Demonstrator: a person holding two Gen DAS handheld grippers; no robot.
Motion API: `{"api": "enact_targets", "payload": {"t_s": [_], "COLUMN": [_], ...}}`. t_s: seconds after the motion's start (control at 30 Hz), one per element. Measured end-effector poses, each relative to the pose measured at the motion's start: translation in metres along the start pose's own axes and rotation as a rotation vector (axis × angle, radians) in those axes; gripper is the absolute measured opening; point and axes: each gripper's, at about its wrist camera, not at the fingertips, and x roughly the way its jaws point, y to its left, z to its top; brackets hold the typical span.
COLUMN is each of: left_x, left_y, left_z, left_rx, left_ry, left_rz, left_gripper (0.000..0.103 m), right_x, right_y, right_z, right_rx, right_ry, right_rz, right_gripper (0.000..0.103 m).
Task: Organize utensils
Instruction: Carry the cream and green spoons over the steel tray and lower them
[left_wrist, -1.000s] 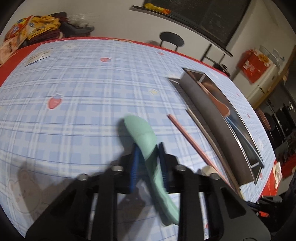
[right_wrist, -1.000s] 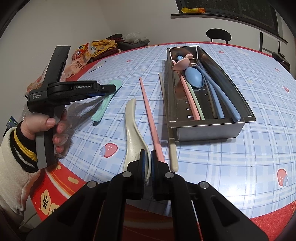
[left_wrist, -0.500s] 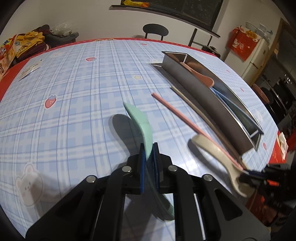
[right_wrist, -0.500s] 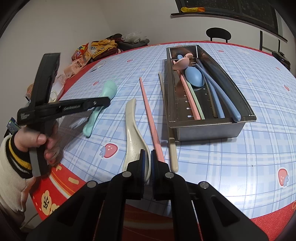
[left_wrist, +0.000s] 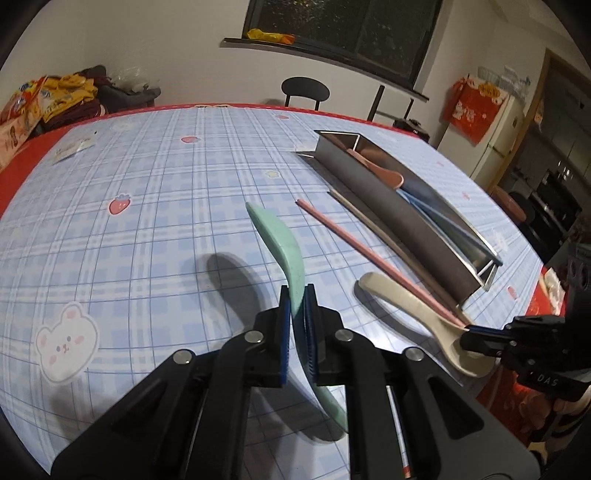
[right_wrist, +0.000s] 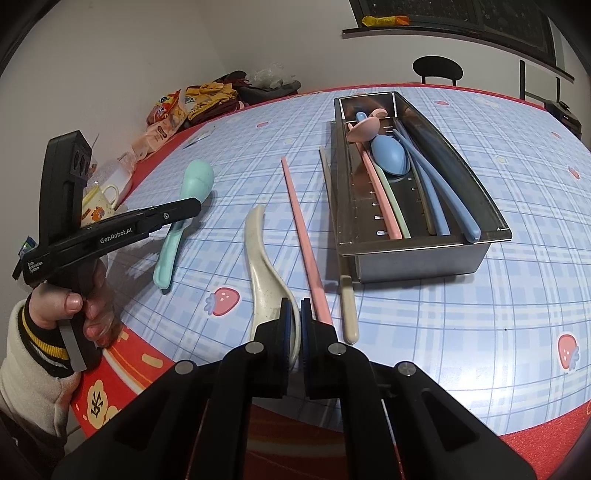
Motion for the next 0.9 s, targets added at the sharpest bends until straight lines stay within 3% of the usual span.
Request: {"api": "enact_targets", "payload": {"t_s": [0.67, 0.9], "left_x": [-0.004, -0.006], "left_y": [0.004, 0.005], "left_z": [0.0, 0.0], "left_rx": [-0.006, 0.001], "left_ry": [-0.027, -0.033], "left_rz": [-0.046, -0.059], "left_gripper": [0.011, 0.011], "right_x": [-0.023, -0.04], "right_y": [-0.013, -0.03], "right_z": [0.001, 0.017], "right_rx": [0.083, 0.113], "right_ry": [-0.085, -0.153], "right_rz": [0.037, 0.023], "right_gripper": [0.006, 0.006]}}
